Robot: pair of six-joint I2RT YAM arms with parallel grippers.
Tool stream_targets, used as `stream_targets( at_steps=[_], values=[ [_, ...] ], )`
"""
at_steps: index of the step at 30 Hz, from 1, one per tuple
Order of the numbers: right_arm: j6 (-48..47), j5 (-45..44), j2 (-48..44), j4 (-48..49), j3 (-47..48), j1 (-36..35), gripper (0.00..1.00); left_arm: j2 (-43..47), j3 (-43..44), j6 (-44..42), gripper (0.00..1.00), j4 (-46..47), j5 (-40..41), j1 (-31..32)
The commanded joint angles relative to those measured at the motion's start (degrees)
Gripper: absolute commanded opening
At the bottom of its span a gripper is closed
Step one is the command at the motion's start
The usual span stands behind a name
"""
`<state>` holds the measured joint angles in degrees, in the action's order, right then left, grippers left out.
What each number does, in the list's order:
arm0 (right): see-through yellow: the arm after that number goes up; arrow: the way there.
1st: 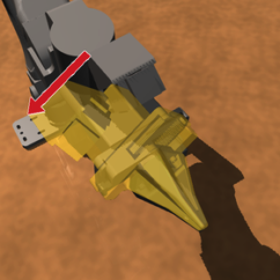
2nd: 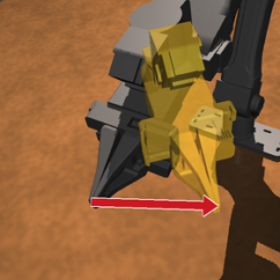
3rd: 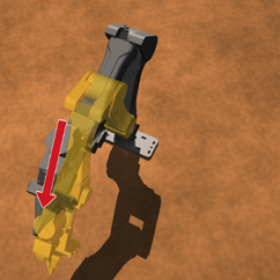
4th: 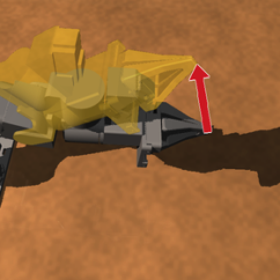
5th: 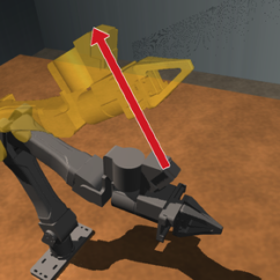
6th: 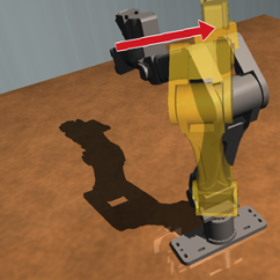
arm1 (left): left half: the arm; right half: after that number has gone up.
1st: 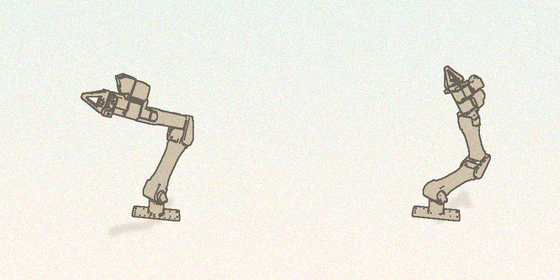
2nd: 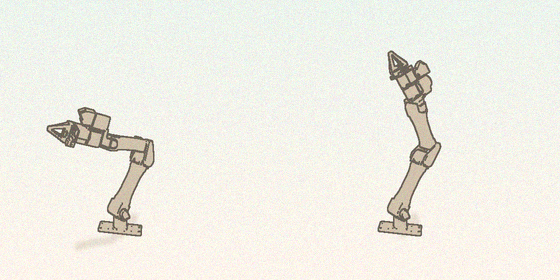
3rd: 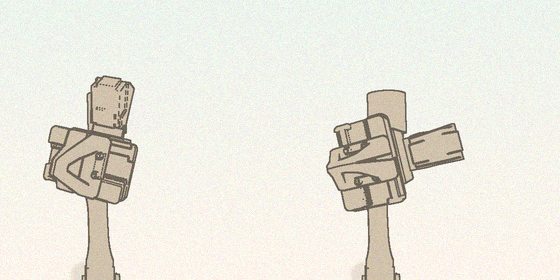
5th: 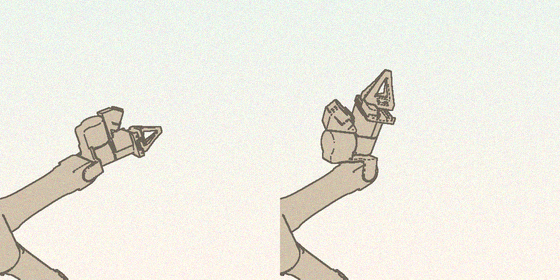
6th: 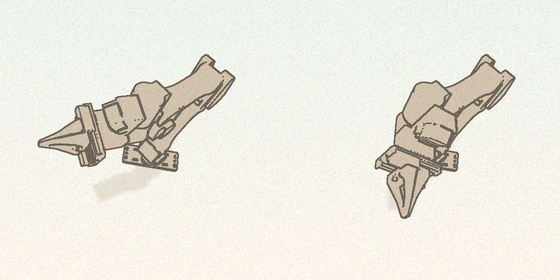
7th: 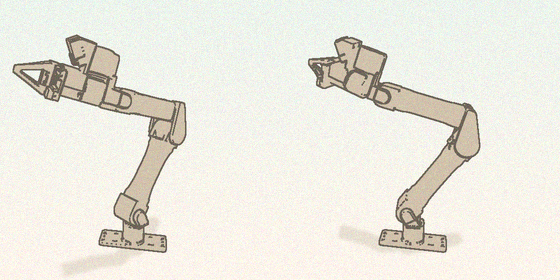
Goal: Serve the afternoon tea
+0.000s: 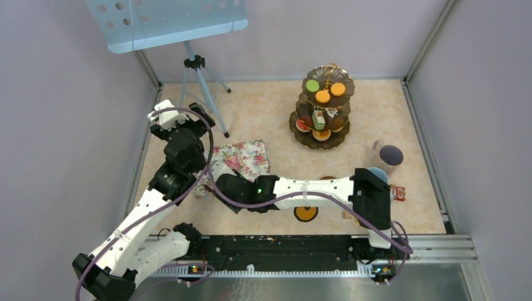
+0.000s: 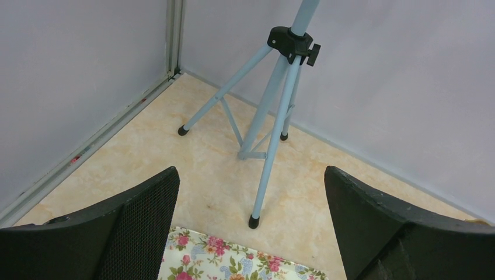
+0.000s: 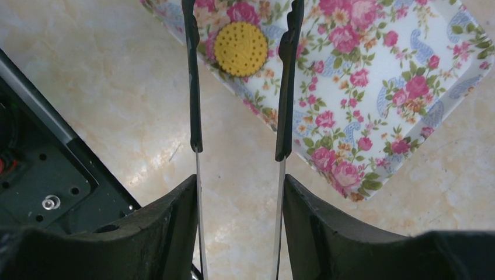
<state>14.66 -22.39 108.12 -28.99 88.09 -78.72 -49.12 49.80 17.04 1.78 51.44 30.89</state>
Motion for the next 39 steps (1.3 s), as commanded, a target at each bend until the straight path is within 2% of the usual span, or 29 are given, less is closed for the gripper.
stream_targets(
  at_steps=[1,6,10,13,16,22,30,36,39],
  values=[
    [-1.15,-2.5,2.4,-1.97,3.07,-1.8,0.52,0.9,1.09,0.4,0.99,1.14,0.61,0.35],
    [-1.13,-2.62,3.21,-2.99,2.58,-1.91,0.51,1.04,1.01,0.09,0.99,1.39,0.17,0.3],
    [0.35,-2.57,4.06,-5.92,4.06,-1.95,0.46,0.68,0.63,-0.29,0.99,1.86,1.34,0.27],
    [0.9,-2.51,2.89,-4.36,1.74,-1.97,0.47,0.44,1.19,0.47,0.99,0.97,-0.22,0.3],
    [1.69,-2.44,3.73,-6.1,3.31,-1.38,0.48,0.26,0.79,0.27,0.99,1.47,0.83,0.29],
    [2.96,-0.59,3.16,-5.84,2.25,-1.09,0.46,0.12,0.84,0.44,0.99,1.25,0.53,0.3],
    [4.01,-2.17,1.12,-5.41,-0.5,0.11,0.29,-0.14,0.9,0.3,0.99,1.29,0.37,0.26],
    [3.9,-4.92,-4.82,-0.15,-5.32,1.33,0.14,-0.4,0.85,0.55,0.99,1.16,0.21,0.24],
    [3.43,-5.85,-11.03,6.49,-11.18,2.51,0.09,-0.58,1.34,0.74,0.99,0.71,-1.41,0.24]
  ],
)
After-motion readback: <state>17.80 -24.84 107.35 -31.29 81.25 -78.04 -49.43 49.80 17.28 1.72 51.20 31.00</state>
